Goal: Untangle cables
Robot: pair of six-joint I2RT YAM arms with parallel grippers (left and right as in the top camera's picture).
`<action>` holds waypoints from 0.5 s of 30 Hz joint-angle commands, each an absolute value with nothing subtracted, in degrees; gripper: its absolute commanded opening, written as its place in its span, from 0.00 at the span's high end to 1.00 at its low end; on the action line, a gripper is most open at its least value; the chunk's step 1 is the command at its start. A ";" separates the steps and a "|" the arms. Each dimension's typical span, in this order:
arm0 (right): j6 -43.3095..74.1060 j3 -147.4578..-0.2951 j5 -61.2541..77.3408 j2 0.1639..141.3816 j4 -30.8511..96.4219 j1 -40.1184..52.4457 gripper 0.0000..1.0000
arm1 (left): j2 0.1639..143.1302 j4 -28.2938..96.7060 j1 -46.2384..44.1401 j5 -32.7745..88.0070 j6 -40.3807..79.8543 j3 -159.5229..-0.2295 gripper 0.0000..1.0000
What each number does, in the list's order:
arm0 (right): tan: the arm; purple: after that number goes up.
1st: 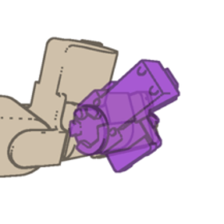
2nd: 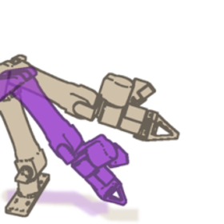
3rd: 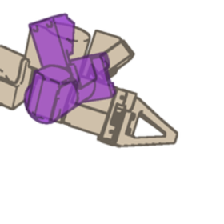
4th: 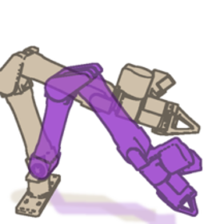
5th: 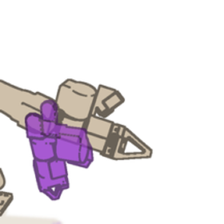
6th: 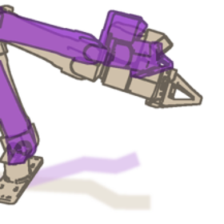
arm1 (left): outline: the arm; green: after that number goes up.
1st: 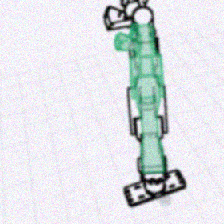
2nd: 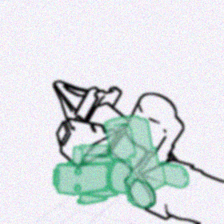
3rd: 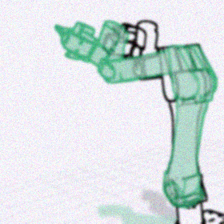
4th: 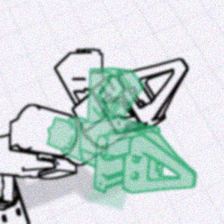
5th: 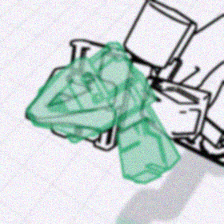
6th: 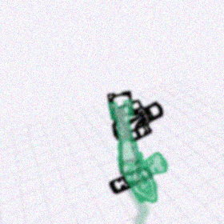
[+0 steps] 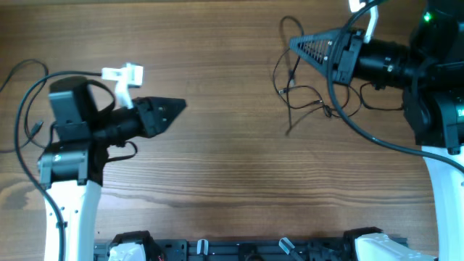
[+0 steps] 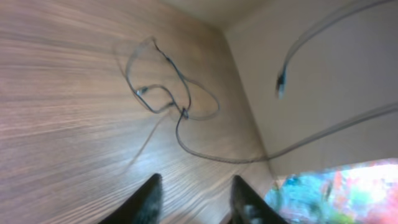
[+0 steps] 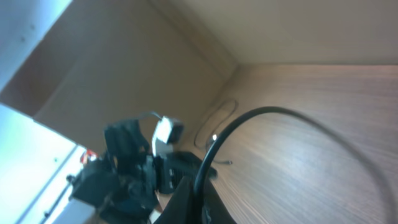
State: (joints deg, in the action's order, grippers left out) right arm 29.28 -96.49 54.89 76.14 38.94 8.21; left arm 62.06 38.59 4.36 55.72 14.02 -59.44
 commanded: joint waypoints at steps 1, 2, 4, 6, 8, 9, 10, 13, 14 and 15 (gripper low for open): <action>39.59 -97.51 52.56 74.35 35.09 8.80 0.96 | 63.02 36.86 -0.51 58.65 7.40 -60.34 0.45; 41.23 -97.51 52.66 74.35 33.78 8.80 0.96 | 63.00 35.86 -2.13 61.54 4.16 -60.34 0.41; 43.42 -97.51 52.77 74.37 32.32 8.80 0.96 | 63.02 33.67 -4.95 65.54 0.34 -60.34 0.36; 43.94 -97.51 52.97 74.37 31.53 8.80 0.96 | 63.02 31.11 -8.08 66.48 -0.78 -60.34 0.33; 44.12 -97.51 53.91 74.41 30.87 8.80 0.96 | 63.05 28.21 -11.51 66.41 -1.32 -60.34 0.31; 44.31 -97.51 54.33 74.41 30.61 8.80 0.96 | 63.53 25.65 -13.67 66.37 -1.32 -60.34 0.31; 44.58 -97.51 54.30 74.41 30.61 8.80 0.96 | 63.90 23.92 -14.94 66.35 -1.30 -60.34 0.31; 44.60 -97.49 55.61 74.46 30.61 8.78 0.96 | 67.81 14.72 -20.71 63.16 2.00 -60.34 0.30; 44.56 -97.49 56.10 74.46 30.61 8.78 0.96 | 68.90 12.91 -21.82 62.22 3.27 -60.34 0.30; 44.58 -97.49 56.53 74.46 30.61 8.80 0.96 | 70.81 9.76 -23.55 61.08 5.13 -60.34 0.30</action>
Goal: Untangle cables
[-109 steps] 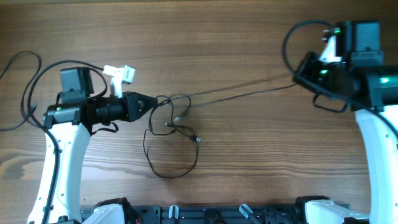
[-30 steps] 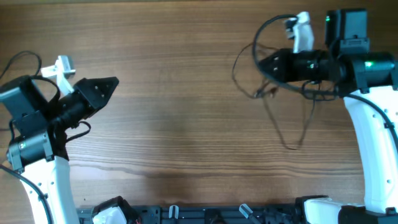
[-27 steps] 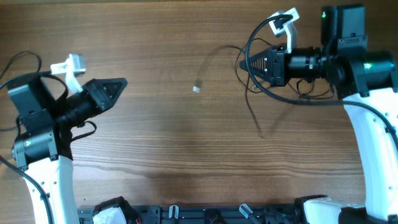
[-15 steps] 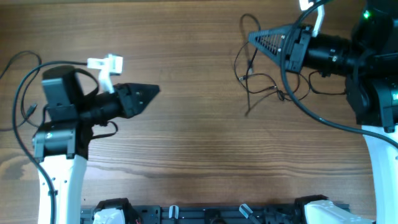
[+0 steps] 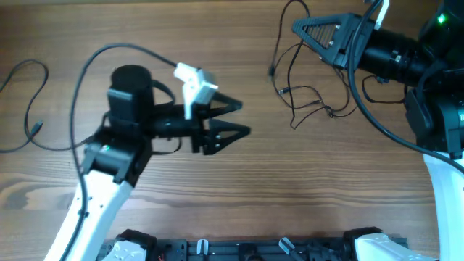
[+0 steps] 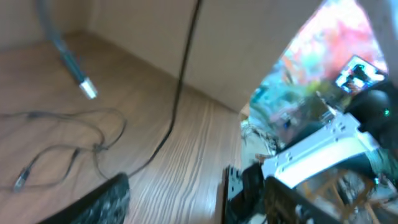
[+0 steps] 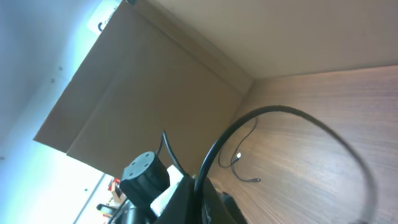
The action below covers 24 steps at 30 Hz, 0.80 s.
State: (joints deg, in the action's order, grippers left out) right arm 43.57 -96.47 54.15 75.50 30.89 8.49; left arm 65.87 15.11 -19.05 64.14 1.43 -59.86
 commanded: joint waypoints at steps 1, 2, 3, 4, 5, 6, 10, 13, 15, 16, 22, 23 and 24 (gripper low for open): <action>44.60 -97.49 56.73 74.46 30.61 8.78 0.96 | 72.03 7.75 -24.53 60.66 5.98 -60.34 0.30; 44.53 -97.49 56.95 74.46 30.61 8.78 0.96 | 73.67 4.97 -25.78 60.34 7.14 -60.34 0.29; 43.88 -97.49 57.30 74.46 30.50 8.78 0.96 | 75.29 2.04 -26.98 60.34 8.19 -60.34 0.28; 43.46 -97.49 57.65 74.46 30.41 8.78 0.96 | 77.34 -1.69 -28.32 60.34 9.67 -60.34 0.28; 43.46 -97.49 58.04 74.46 30.44 8.78 0.96 | 78.85 -4.71 -29.23 60.36 11.31 -60.34 0.28; 43.46 -97.49 58.48 74.46 30.44 8.78 0.96 | 80.27 -7.49 -30.00 60.34 12.88 -60.34 0.28; 43.42 -97.49 58.98 74.46 30.41 8.78 0.96 | 84.90 -17.26 -31.33 60.38 19.22 -60.34 0.30; 42.35 -97.49 59.02 74.48 30.44 8.78 0.96 | 86.91 -22.24 -31.83 60.38 22.76 -60.34 0.35; 42.17 -97.49 59.05 74.48 30.48 8.78 0.96 | 87.46 -24.03 -32.25 60.29 23.20 -60.34 0.44; 42.15 -97.49 59.05 74.48 30.48 8.78 0.96 | 87.50 -24.27 -32.42 59.88 23.20 -60.34 0.54; 42.22 -97.49 59.29 74.48 30.46 8.78 0.96 | 87.55 -24.75 -32.40 58.13 23.22 -60.34 0.96; 42.24 -97.49 59.27 74.46 30.44 8.78 0.96 | 87.55 -24.75 -32.40 57.89 23.40 -60.34 0.96; 42.44 -97.49 59.24 74.46 30.46 8.78 0.96 | 87.55 -24.71 -32.40 56.80 25.10 -60.34 0.96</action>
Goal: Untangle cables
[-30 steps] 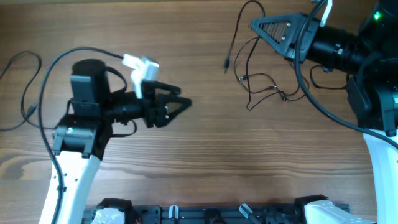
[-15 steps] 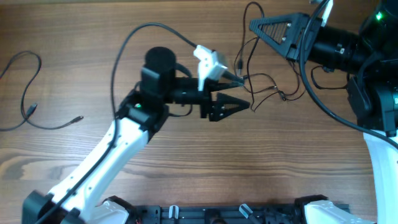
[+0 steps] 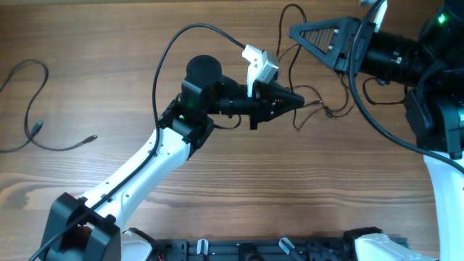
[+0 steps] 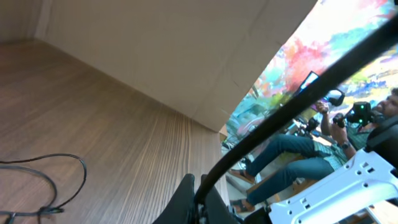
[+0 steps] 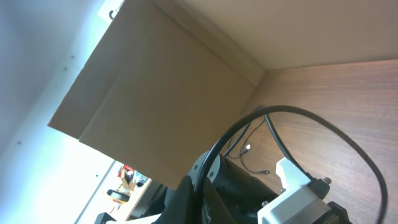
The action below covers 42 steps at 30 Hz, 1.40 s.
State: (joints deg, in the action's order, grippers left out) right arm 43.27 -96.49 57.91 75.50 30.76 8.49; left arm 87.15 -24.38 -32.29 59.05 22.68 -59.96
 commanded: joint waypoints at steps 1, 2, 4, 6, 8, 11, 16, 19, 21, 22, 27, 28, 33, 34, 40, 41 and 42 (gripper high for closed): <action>42.41 -97.49 59.11 74.46 30.46 8.75 0.96 | 87.55 -24.62 -32.10 55.31 29.36 -60.34 0.96; 42.46 -97.49 58.59 74.48 30.48 8.75 0.96 | 87.55 -24.62 -31.64 55.11 33.01 -60.34 0.96; 42.35 -97.49 56.77 74.48 31.11 8.19 0.95 | 87.31 -23.33 -30.52 55.22 37.87 -60.34 0.96; 42.00 -97.49 52.40 74.59 33.69 7.25 0.87 | 86.08 -17.54 -28.97 54.98 37.47 -60.34 0.96; 41.15 -97.49 45.74 74.87 37.89 5.91 0.78 | 83.81 -8.23 -27.05 52.77 34.46 -60.34 0.96; 37.15 -97.49 34.33 76.27 45.60 4.49 0.49 | 77.82 8.99 -24.03 43.53 24.93 -60.34 0.96; 30.37 -97.49 30.39 81.01 55.33 4.54 0.11 | 62.48 26.92 -19.84 29.58 16.45 -60.40 0.96; 28.27 -97.49 30.39 83.90 58.52 4.54 0.06 | 55.09 28.71 -16.86 29.47 16.73 -60.45 0.96; 27.07 -97.49 30.68 85.52 60.10 4.60 0.05 | 51.48 28.27 -15.42 29.47 17.21 -60.47 0.96; 26.04 -97.49 31.27 86.43 60.73 4.78 0.08 | 49.84 27.90 -14.76 29.47 17.63 -60.53 0.96; 20.71 -97.49 34.26 90.54 62.52 7.88 0.25 | 46.11 26.74 -13.19 29.43 18.44 -62.39 0.96; 20.25 -97.47 34.30 91.00 62.78 8.51 0.27 | 46.13 26.48 -13.19 29.45 18.46 -62.76 0.96; 16.97 -96.03 33.23 94.85 66.63 13.43 0.36 | 46.28 24.34 -12.40 22.90 21.89 -64.20 0.96; 16.45 -95.48 32.95 95.44 67.00 14.11 0.36 | 46.28 23.88 -11.90 22.06 22.35 -64.38 0.96; 12.51 -92.16 32.58 97.08 67.09 17.52 0.37 | 46.28 20.69 -7.77 20.95 25.56 -66.46 0.96; 10.96 -92.14 32.60 97.23 66.92 18.24 0.38 | 46.28 19.55 -7.38 21.15 27.05 -67.05 0.96; 9.91 -92.14 32.60 97.30 66.81 19.05 0.38 | 46.28 18.13 -7.20 21.52 28.32 -67.57 0.96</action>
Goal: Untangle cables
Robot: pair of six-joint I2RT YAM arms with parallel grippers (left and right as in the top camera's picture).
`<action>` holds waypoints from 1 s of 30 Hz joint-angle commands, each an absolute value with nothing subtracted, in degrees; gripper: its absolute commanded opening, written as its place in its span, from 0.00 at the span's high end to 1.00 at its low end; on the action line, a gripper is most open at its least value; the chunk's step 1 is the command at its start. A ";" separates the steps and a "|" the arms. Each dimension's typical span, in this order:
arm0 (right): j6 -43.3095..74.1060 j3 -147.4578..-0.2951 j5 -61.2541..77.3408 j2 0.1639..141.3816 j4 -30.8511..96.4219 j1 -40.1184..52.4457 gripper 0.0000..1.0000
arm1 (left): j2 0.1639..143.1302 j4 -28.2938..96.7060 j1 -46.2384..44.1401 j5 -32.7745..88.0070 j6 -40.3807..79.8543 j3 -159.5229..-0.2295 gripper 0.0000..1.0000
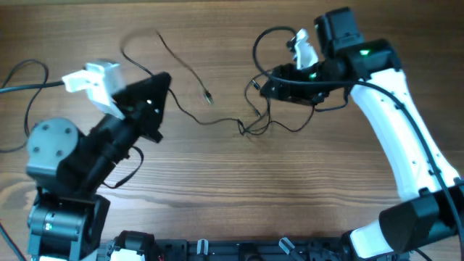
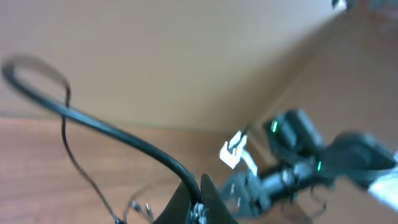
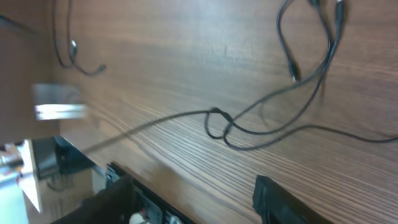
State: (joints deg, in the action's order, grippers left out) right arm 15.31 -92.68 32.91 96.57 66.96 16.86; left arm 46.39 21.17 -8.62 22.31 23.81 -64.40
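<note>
A thin black cable (image 1: 190, 114) lies stretched across the table, its knot (image 1: 245, 129) near the middle and more loops by the right arm. My left gripper (image 1: 154, 81) is raised at the left and shut on one strand (image 2: 124, 142), which loops away toward the far edge. My right gripper (image 1: 270, 87) hangs open just right of the knot. In the right wrist view the knot (image 3: 217, 118) lies ahead of the wide-apart fingers (image 3: 121, 199), which hold nothing. A loose connector end (image 1: 208, 98) rests between the arms.
A second grey cable (image 1: 16, 74) lies at the table's left edge, partly hidden behind my left arm. A black mounting rail (image 1: 246, 250) runs along the front edge. The right arm reaches in from the right side.
My left gripper was shut at the tangle in the middle right; now it is back at the left with a strand drawn out. The right gripper was shut and high; now it is open by the knot.
The left gripper stood open at the left, the right shut above the bunched cable at the far right. Then the left was open mid-table. Then it was shut at the tangle. Now the cable lies spread leftward, and the right gripper is open.
</note>
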 commanded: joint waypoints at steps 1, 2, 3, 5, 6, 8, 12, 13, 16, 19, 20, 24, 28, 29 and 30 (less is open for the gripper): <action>8.84 -92.14 32.60 97.30 66.70 19.81 0.38 | 46.26 16.49 -7.22 21.93 29.21 -68.10 0.96; 8.10 -92.14 32.58 97.30 66.54 20.62 0.39 | 46.22 15.00 -7.22 22.72 29.74 -68.53 0.96; 7.38 -92.14 32.53 97.30 66.43 21.47 0.39 | 46.15 13.76 -7.22 22.90 30.79 -68.88 0.96; 7.51 -92.14 31.88 97.30 66.06 22.65 0.39 | 46.09 12.47 -7.22 22.90 32.32 -69.41 0.96; 7.51 -92.14 31.88 97.30 65.58 23.29 0.39 | 46.06 12.14 -7.22 22.87 32.91 -69.52 0.96; 8.38 -92.14 31.62 97.30 64.53 24.10 0.39 | 46.06 10.74 -7.22 22.85 33.80 -69.52 0.96; 11.40 -92.12 30.85 97.65 63.72 24.64 0.39 | 46.00 6.00 -7.22 22.83 34.02 -69.69 0.96; 11.86 -92.12 30.85 97.69 63.68 24.84 0.39 | 46.00 5.06 -7.22 22.81 34.30 -69.84 0.96; 12.21 -92.12 30.85 97.73 63.29 25.93 0.38 | 46.00 0.69 -7.22 20.45 36.95 -70.46 0.96; 13.04 -92.12 30.87 97.73 62.83 27.03 0.37 | 46.00 -3.97 -7.22 19.81 36.95 -70.52 0.96; 13.06 -92.12 30.87 97.73 62.59 27.40 0.37 | 46.00 -5.30 -7.22 19.81 36.95 -70.52 0.96; 7.70 -92.12 31.94 98.02 60.71 29.78 0.37 | 46.00 -7.53 -7.22 19.46 36.99 -70.52 0.96; 1.32 -91.29 33.95 98.78 59.05 30.61 0.33 | 46.00 -5.50 -7.22 19.42 36.95 -70.52 0.96; 0.01 -91.00 34.87 99.02 58.87 30.22 0.32 | 46.00 -4.62 -7.22 19.42 36.95 -70.52 0.96; -2.22 -90.65 36.49 99.24 58.50 29.82 0.32 | 46.00 -3.92 -7.22 19.42 36.95 -70.52 0.96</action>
